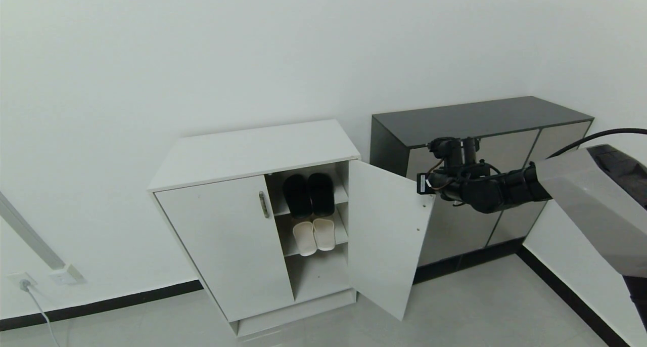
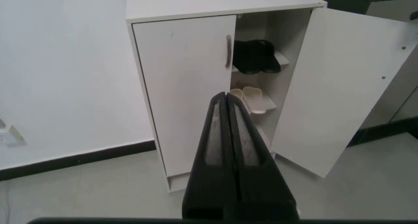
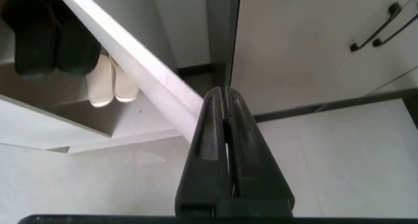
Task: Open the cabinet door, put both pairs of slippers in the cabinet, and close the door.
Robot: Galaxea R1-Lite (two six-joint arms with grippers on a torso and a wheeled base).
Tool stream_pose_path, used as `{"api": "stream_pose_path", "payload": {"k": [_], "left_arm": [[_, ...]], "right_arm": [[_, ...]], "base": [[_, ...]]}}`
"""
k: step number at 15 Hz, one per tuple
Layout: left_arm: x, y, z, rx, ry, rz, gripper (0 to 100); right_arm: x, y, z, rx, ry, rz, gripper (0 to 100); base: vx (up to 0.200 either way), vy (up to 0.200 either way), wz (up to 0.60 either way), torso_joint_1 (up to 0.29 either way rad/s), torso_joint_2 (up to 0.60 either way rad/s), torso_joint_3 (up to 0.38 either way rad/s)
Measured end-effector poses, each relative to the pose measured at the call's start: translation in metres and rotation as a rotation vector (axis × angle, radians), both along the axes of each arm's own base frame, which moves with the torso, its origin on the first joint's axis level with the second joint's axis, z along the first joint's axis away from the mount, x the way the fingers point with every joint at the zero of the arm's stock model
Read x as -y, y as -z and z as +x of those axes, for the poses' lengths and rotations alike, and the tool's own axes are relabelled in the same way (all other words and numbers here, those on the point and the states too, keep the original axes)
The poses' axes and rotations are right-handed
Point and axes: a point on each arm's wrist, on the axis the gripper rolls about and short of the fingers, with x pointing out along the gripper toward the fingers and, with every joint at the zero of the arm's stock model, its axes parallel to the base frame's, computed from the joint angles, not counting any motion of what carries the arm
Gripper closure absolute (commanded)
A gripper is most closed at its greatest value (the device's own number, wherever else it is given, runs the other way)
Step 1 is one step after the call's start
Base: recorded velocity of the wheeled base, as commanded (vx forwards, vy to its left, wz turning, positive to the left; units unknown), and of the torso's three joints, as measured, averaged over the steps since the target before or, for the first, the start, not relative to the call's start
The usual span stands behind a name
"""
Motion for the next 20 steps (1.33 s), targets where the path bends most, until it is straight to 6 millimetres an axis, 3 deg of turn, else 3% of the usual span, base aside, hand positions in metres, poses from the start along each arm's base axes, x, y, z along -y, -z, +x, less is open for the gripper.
{"api": "stream_pose_path", "payload": {"k": [6,11,20], "left_arm": [[0.0,0.0,0.0,0.0,0.0,0.0,100],[0.0,0.0,0.0,0.0,0.0,0.0,100],[0.0,0.0,0.0,0.0,0.0,0.0,100]], "right_arm": [[0.002,0.01,-0.002,-0.023,0.004,-0.008,100],[-0.005,0.011,-0.016,-0.03,-0.022,-0.01,100],[-0.06,0.024,-0.084,-0.065,-0.222,-0.009,100]], "base": [[0.0,0.0,0.0,0.0,0.0,0.0],[0.0,0.0,0.0,0.0,0.0,0.0],[0.0,0.0,0.0,0.0,0.0,0.0]]}}
